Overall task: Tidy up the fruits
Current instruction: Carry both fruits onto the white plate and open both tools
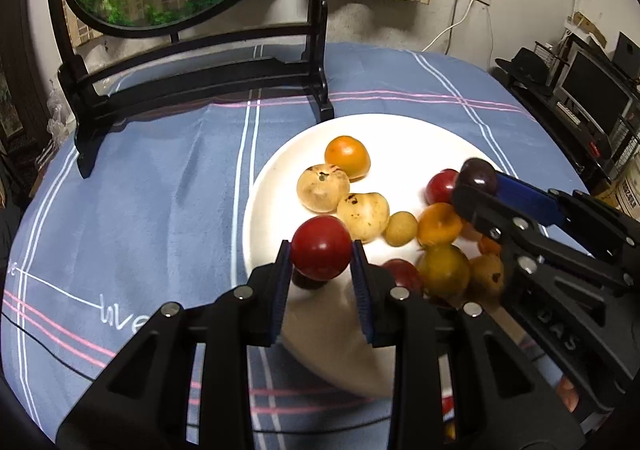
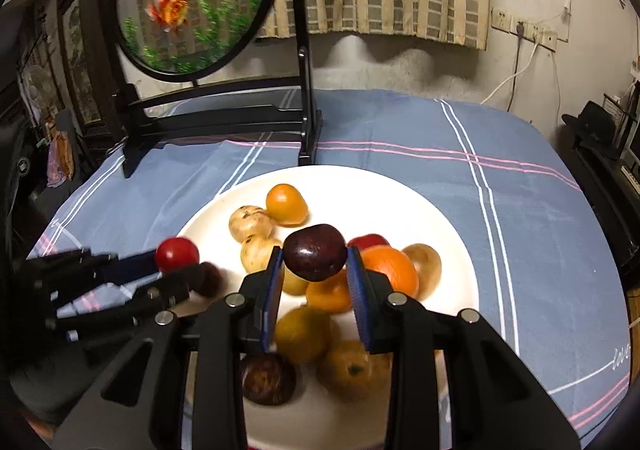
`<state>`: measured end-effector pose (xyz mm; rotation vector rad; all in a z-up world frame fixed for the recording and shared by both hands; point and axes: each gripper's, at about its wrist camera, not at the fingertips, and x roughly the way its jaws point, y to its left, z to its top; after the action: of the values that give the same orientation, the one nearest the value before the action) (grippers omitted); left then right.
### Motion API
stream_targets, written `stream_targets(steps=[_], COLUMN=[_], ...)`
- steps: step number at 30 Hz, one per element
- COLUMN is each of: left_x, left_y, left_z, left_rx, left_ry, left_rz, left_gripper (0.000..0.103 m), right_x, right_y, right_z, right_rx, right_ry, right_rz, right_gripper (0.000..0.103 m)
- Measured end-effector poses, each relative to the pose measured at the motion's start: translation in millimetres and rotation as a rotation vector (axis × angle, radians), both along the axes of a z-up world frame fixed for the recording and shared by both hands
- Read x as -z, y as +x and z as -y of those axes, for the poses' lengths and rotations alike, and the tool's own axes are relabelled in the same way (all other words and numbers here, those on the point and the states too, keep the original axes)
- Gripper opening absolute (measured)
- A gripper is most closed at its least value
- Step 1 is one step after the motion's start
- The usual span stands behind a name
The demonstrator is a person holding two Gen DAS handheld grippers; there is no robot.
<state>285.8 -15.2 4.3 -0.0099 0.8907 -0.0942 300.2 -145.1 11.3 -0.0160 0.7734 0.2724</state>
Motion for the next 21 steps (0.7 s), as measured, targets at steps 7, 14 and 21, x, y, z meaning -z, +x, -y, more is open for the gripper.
stream_targets(steps=[7, 14, 21], left_x=[12, 0, -6], left_y=[9, -1, -21], left_z=[7, 6, 8], left_rx=[-0.002, -0.027, -0.017], left_ry=[0.025, 0.066, 0.043], left_rz=[-0.009, 0.053, 0.052], left_gripper=[0.03, 0.066, 0.066], right_x=[8, -3, -10], right_y=[14, -3, -32], right_z=[-7, -5, 8], right_rx=[0.012, 0.01, 0.007], right_ry=[0.017, 0.06, 0.081], right_rz=[-0.039, -0.002, 0.011], right_gripper=[0.036, 0.058, 0.058])
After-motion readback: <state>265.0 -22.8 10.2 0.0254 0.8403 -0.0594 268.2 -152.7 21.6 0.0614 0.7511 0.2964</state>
